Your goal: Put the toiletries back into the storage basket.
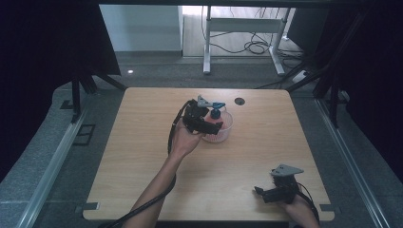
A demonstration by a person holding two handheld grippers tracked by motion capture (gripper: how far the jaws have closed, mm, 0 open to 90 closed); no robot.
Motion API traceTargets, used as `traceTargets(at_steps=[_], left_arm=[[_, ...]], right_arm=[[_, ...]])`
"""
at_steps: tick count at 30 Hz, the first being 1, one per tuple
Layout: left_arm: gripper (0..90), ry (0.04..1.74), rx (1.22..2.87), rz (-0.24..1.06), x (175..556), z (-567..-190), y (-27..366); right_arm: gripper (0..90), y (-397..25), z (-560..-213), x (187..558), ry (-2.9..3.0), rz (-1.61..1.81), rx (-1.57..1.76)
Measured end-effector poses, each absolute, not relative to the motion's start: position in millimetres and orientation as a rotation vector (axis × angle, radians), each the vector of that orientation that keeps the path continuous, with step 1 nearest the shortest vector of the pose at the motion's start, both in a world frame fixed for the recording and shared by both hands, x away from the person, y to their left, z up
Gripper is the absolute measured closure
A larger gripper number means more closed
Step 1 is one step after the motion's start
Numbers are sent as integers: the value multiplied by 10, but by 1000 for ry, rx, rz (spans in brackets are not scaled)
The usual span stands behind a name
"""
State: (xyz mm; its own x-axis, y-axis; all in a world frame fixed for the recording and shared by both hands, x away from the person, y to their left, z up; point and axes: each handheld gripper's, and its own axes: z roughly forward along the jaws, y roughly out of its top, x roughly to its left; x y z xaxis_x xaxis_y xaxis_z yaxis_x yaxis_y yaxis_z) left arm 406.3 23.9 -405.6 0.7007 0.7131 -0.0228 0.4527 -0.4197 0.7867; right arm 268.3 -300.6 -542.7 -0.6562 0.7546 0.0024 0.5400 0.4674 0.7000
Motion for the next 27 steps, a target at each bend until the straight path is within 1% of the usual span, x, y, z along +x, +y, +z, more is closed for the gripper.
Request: traceTargets(at_steps=[27], left_arm=[[116,868,2058,403,3709,-4109,554]], right_arm=[[0,-3006,-5427,2684,2411,986,1099]])
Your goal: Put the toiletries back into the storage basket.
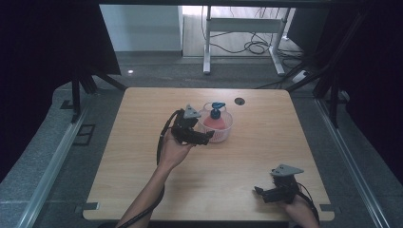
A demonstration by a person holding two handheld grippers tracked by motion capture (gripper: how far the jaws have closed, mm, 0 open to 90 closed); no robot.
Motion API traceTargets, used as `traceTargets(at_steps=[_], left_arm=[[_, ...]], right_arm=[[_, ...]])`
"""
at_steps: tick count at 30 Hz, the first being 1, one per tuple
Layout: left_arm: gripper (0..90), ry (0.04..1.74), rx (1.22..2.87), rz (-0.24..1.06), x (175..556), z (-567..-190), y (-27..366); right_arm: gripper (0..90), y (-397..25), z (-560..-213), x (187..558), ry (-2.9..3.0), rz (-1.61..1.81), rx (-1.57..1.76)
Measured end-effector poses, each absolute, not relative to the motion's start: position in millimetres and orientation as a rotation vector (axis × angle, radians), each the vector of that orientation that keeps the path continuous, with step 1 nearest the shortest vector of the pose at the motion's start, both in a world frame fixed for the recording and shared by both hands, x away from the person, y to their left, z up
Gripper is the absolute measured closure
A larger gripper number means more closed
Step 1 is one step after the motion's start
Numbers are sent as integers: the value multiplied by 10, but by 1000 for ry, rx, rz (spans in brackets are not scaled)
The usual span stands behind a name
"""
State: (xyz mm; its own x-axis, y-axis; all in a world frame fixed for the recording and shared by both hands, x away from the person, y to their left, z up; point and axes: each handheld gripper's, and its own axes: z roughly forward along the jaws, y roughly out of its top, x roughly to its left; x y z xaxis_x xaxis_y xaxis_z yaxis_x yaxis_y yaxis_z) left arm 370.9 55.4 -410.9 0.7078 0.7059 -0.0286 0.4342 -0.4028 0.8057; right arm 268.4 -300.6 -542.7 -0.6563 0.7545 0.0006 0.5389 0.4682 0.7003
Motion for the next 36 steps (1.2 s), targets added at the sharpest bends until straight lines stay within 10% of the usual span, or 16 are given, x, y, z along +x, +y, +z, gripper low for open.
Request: traceTargets(at_steps=[36], left_arm=[[119,900,2013,404,3346,-4199,918]], right_arm=[[0,-3003,-5429,2683,2410,986,1100]])
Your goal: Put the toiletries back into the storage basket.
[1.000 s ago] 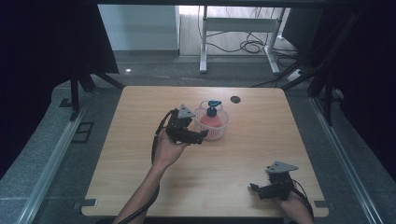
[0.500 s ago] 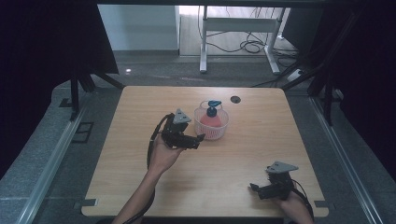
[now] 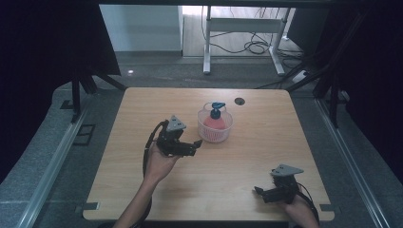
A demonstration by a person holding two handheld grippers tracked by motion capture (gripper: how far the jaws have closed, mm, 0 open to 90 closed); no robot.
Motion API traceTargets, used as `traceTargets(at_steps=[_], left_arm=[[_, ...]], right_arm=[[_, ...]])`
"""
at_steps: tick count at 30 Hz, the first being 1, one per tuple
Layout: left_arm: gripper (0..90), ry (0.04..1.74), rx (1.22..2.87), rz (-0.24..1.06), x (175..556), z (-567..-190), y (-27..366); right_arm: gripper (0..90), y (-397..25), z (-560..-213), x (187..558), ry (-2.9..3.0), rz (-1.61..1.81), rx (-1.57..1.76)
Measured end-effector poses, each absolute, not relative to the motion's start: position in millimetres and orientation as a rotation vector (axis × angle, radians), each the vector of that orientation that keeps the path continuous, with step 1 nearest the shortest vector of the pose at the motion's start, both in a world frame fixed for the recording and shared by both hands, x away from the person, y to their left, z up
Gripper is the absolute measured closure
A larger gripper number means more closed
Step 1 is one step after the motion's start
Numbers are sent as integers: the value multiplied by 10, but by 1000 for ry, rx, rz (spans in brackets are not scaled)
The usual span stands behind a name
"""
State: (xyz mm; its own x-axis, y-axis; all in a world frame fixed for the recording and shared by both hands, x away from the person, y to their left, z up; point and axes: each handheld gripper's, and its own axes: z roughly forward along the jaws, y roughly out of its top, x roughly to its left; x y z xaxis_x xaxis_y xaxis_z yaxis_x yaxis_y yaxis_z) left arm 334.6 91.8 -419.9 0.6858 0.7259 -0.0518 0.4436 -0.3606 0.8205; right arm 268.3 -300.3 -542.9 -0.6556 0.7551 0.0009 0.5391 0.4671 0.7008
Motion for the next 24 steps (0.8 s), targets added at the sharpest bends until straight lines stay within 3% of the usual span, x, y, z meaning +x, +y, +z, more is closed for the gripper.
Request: traceTargets(at_steps=[24], left_arm=[[119,940,1975,386,3058,-4362,1237]], right_arm=[[0,-3004,-5429,2683,2410,986,1100]])
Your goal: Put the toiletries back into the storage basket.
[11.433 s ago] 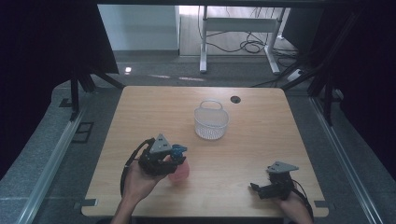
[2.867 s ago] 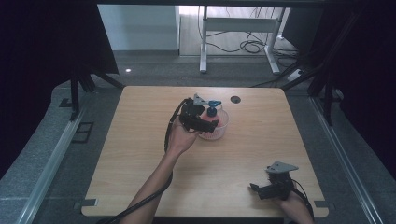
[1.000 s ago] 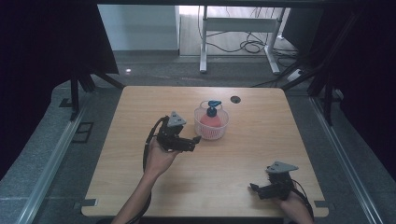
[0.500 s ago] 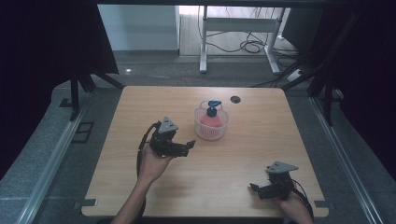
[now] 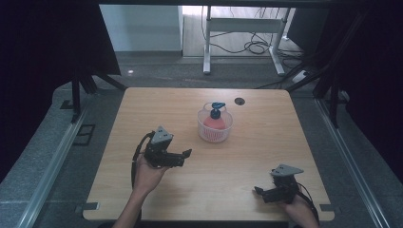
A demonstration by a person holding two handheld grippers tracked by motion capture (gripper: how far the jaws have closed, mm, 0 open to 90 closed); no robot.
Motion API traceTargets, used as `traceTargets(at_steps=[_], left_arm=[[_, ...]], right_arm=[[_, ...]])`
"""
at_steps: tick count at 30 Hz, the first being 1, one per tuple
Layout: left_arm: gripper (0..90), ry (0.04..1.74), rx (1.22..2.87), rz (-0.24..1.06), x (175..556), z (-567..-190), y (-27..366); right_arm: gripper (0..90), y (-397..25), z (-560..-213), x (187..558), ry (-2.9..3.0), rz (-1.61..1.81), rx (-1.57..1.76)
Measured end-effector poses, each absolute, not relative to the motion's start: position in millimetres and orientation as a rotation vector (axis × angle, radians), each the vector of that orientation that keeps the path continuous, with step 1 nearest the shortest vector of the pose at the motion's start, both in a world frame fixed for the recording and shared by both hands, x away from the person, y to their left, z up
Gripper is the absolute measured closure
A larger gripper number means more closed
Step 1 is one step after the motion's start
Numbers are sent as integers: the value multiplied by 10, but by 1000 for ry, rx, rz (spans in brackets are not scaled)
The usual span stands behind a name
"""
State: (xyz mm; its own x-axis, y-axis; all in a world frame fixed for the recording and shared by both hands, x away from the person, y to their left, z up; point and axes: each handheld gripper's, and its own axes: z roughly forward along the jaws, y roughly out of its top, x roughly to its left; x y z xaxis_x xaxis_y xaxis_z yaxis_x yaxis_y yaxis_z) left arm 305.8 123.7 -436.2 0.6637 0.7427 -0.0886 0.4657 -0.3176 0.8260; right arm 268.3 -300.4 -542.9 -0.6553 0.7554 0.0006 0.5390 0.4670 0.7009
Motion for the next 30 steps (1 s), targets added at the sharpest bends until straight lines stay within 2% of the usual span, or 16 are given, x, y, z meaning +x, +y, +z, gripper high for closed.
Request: traceTargets(at_steps=[30], left_arm=[[120,953,1943,356,2637,-4556,1577]], right_arm=[[0,-3003,-5429,2683,2409,987,1099]])
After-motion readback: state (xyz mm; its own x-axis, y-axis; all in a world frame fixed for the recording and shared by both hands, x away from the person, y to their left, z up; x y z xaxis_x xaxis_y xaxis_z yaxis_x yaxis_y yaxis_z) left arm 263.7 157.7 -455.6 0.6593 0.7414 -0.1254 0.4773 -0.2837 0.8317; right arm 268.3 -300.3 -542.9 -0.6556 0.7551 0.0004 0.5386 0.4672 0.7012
